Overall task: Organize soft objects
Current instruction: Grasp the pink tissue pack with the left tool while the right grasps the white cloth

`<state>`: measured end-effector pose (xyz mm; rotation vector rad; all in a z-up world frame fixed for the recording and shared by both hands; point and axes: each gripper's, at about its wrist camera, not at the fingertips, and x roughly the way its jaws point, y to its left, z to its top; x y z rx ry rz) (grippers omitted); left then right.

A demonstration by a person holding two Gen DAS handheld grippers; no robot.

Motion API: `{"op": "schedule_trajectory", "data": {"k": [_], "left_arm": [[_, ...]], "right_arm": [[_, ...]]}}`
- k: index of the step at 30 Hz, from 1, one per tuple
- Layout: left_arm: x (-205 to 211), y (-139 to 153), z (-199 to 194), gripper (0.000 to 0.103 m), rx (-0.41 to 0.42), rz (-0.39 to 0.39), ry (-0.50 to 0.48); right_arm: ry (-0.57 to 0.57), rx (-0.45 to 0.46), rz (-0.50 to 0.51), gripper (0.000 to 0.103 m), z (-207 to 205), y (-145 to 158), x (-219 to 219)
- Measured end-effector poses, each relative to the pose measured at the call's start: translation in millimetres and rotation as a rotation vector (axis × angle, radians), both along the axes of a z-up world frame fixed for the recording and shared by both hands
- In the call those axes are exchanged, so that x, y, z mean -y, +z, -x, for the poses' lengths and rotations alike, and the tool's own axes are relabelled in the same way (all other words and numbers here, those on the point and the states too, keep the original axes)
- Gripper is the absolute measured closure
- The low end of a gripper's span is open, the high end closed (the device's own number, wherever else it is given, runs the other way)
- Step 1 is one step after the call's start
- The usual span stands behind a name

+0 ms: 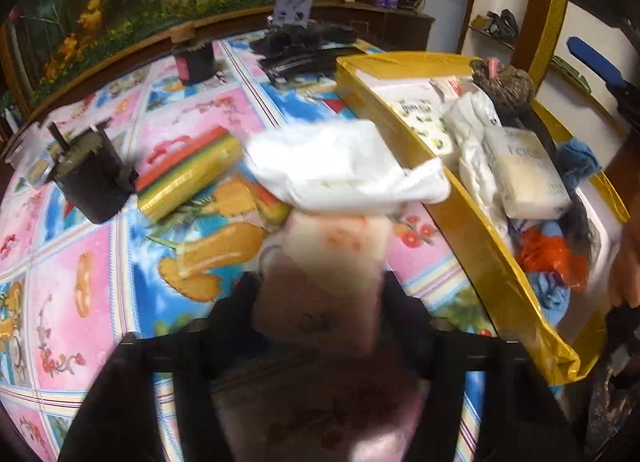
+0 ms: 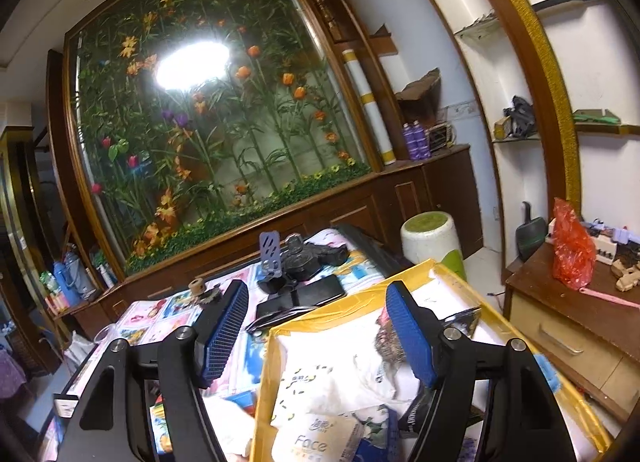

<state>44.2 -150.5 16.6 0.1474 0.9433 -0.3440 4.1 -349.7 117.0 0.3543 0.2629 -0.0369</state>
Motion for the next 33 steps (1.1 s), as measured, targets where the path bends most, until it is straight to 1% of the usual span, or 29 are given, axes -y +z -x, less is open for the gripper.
{"op": "schedule_trajectory", "data": {"k": [3, 5, 7, 9, 10, 12, 14, 15, 16, 17, 18, 20, 23, 26, 27, 28, 29, 30, 33], "left_arm": [[-8, 5, 4, 0.046, 0.029, -0.026, 0.020], [-21, 7, 2, 0.046, 0.020, -0.022, 0.056], [-39, 7, -2, 0.046, 0.008, -0.019, 0.113], [-61, 4, -6, 0.045, -0.003, -0.041, 0.187], [-73, 4, -7, 0.045, -0.008, -0.038, 0.216], [-96, 5, -9, 0.045, -0.016, -0.020, 0.264], [-116, 5, -12, 0.045, -0.019, -0.019, 0.324], [-124, 5, -13, 0.045, -0.022, -0.011, 0.343], [-131, 5, -14, 0.045, -0.029, 0.002, 0.356], [-135, 5, -14, 0.045, -0.035, 0.012, 0.363], [-137, 5, -14, 0.045, -0.037, 0.016, 0.365], [-138, 6, -12, 0.045, -0.035, 0.014, 0.362], [-133, 5, -11, 0.045, -0.034, 0.007, 0.347], [-127, 5, -10, 0.045, -0.030, -0.001, 0.332], [-127, 5, -10, 0.045, -0.029, -0.002, 0.331], [-127, 5, -10, 0.045, -0.029, 0.000, 0.332], [-127, 5, -10, 0.045, -0.029, 0.001, 0.332], [-126, 5, -10, 0.045, -0.029, 0.002, 0.331], [-124, 7, -9, 0.045, -0.021, 0.019, 0.316]], "right_arm": [[0.055, -0.032, -0.025, 0.026, -9, -5, -2], [0.091, -0.052, -0.031, 0.026, -14, -8, -6], [0.131, -0.082, -0.035, 0.026, -21, -9, -12], [0.195, -0.147, -0.041, 0.026, -29, -12, -25], [0.265, -0.187, -0.059, 0.026, -34, -15, -36], [0.367, -0.253, -0.077, 0.026, -41, -19, -58], [0.448, -0.322, -0.077, 0.025, -49, -24, -79], [0.488, -0.378, -0.063, 0.025, -57, -29, -92], [0.490, -0.425, -0.030, 0.025, -63, -36, -103], [0.469, -0.464, 0.015, 0.025, -67, -43, -113], [0.452, -0.493, 0.054, 0.025, -69, -50, -120], [0.458, -0.548, 0.123, 0.025, -75, -66, -137], [0.406, -0.574, 0.273, 0.025, -75, -77, -159], [0.392, -0.601, 0.407, 0.027, -76, -88, -183], [0.401, -0.602, 0.435, 0.035, -75, -91, -187], [0.405, -0.614, 0.456, 0.079, -75, -96, -191], [0.410, -0.628, 0.457, 0.095, -75, -100, -192], [0.420, -0.617, 0.441, 0.095, -73, -99, -192], [0.454, -0.513, 0.340, 0.095, -67, -86, -184]]}}
